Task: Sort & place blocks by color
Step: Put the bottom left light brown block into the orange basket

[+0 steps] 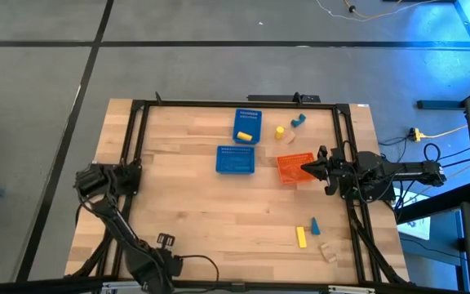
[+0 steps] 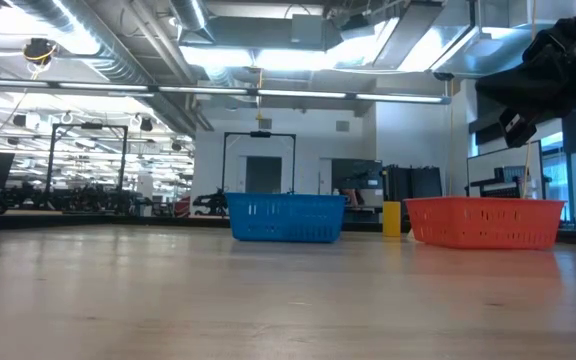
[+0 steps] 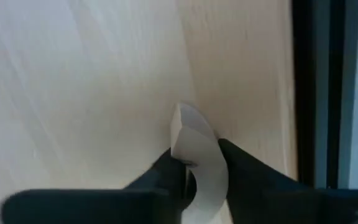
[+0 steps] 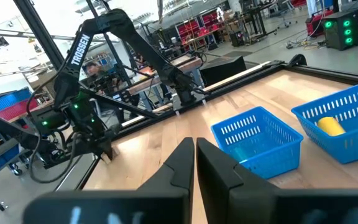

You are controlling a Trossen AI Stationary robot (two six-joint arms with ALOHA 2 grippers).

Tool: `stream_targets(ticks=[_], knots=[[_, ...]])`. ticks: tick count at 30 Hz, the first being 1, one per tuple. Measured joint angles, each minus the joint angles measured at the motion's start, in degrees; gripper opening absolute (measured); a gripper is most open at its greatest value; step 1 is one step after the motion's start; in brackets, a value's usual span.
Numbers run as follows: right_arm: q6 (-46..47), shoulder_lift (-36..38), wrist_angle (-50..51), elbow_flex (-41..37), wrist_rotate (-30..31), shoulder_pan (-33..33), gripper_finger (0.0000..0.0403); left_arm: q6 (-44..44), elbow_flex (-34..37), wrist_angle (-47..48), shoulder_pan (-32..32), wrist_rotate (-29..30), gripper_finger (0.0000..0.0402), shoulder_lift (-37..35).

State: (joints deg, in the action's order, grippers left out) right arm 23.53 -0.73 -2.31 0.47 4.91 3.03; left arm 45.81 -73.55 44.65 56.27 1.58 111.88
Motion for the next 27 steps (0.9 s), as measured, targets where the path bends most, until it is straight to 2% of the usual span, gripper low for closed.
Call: stream_targets(ticks=[1,3,8,11,14,17,20,23,27], knots=[[0.00,0.00,0.00,0.00,0.00,0.00,0.0020,-1.31,-0.07,0.65,-0.58,-0.37,0.0053,-0.19],[0.00,0.00,0.00,0.00,0.00,0.00,0.0020,-4.04,-0.12,2.98,-2.38,-0.87,0.0053,-1.45],[0.00,0.00,0.00,0.00,0.00,-0.02,0.0020,-15.64,-0.28,8.67,-10.95,6.71,0.0053,-10.47],[0.00,0.00,0.01,0.00,0.02,-0.01,0.0020,-26.81,-0.24,7.16,-20.85,11.13,0.0053,-15.86],[0.00,0.00,0.02,0.00,0.00,-0.02,0.0020,-37.37,-1.06,0.96,-33.31,11.48,0.0053,-18.05],[0.00,0.00,0.00,0.00,0.00,-0.02,0.0020,-46.41,-4.76,-5.23,-44.08,10.47,0.0053,-16.12],[0.00,0.00,0.00,0.00,0.02,-0.02,0.0020,-52.60,-10.25,-11.42,-51.90,9.35,0.0053,-10.90],[0.00,0.01,0.01,0.00,0.00,-0.01,0.0020,-52.30,-17.02,-16.91,-57.03,5.18,0.0053,-3.99],[0.00,-0.17,-0.03,0.00,0.00,0.00,0.0020,-48.39,-24.96,-22.20,-60.45,0.19,0.0053,4.91]])
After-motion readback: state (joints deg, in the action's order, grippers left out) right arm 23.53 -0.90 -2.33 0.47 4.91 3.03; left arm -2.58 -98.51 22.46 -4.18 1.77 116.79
